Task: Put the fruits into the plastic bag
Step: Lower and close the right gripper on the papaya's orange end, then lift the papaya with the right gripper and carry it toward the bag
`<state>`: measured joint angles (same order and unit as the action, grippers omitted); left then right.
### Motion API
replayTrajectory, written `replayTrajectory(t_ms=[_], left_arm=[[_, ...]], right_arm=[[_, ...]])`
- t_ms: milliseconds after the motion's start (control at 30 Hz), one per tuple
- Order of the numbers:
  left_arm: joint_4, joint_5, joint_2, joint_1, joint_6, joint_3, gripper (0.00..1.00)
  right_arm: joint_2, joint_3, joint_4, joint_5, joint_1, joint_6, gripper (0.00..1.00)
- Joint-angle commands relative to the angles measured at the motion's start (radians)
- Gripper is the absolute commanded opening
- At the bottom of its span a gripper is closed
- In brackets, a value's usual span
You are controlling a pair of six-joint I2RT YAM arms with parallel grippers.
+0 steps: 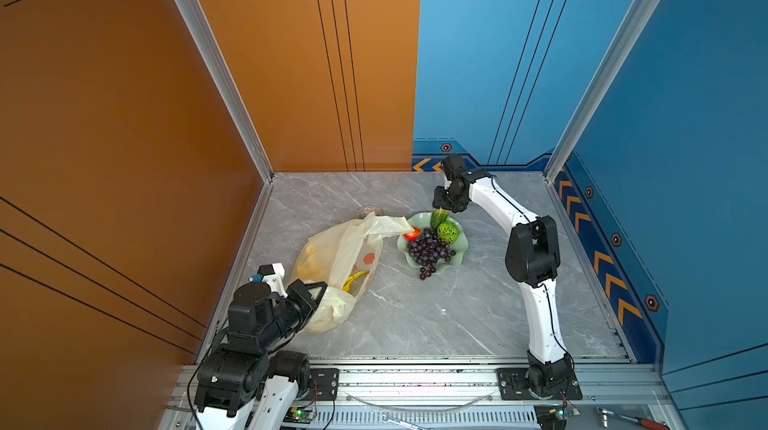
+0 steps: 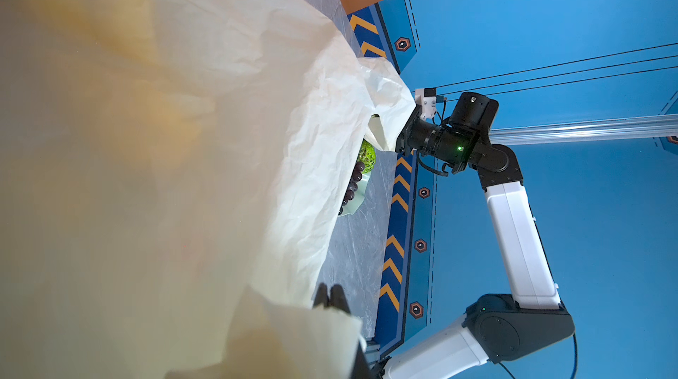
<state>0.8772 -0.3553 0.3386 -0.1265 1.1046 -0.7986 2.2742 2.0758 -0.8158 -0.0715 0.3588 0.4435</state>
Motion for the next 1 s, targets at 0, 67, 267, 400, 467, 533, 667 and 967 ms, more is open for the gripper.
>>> replayTrajectory(t_ms=[0, 67, 267, 400, 467, 533, 667, 967], left_arm=[[0.013, 0.015, 0.011, -0.008, -0.020, -0.028, 0.00], [0.013, 0.018, 0.012, -0.009, -0.021, -0.032, 0.00], [0.014, 0.018, 0.011, -0.009, -0.022, -0.030, 0.00], [0.014, 0.017, 0.003, -0.008, -0.020, -0.028, 0.00], [0.014, 0.019, 0.002, -0.009, -0.020, -0.028, 0.00], [0.013, 0.021, 0.001, -0.009, -0.020, -0.026, 0.00], [0.013, 0.024, 0.002, -0.009, -0.021, -0.024, 0.00], [0.013, 0.032, 0.000, -0.009, -0.023, -0.028, 0.00]], right_arm=[[-0.011, 0.019, 0.005, 0.036, -0.006, 0.005, 0.47], [-0.021, 0.017, 0.007, 0.042, -0.004, 0.002, 0.45], [-0.058, 0.017, 0.006, 0.044, -0.006, -0.002, 0.41], [-0.121, 0.018, 0.015, 0.044, -0.011, 0.003, 0.41], [-0.163, 0.017, 0.021, 0.035, -0.017, 0.008, 0.41], [-0.194, 0.017, 0.021, 0.017, -0.027, 0.017, 0.41], [-0.318, -0.011, 0.026, -0.025, -0.045, 0.046, 0.41], [-0.618, -0.215, 0.187, -0.181, -0.023, 0.208, 0.41]])
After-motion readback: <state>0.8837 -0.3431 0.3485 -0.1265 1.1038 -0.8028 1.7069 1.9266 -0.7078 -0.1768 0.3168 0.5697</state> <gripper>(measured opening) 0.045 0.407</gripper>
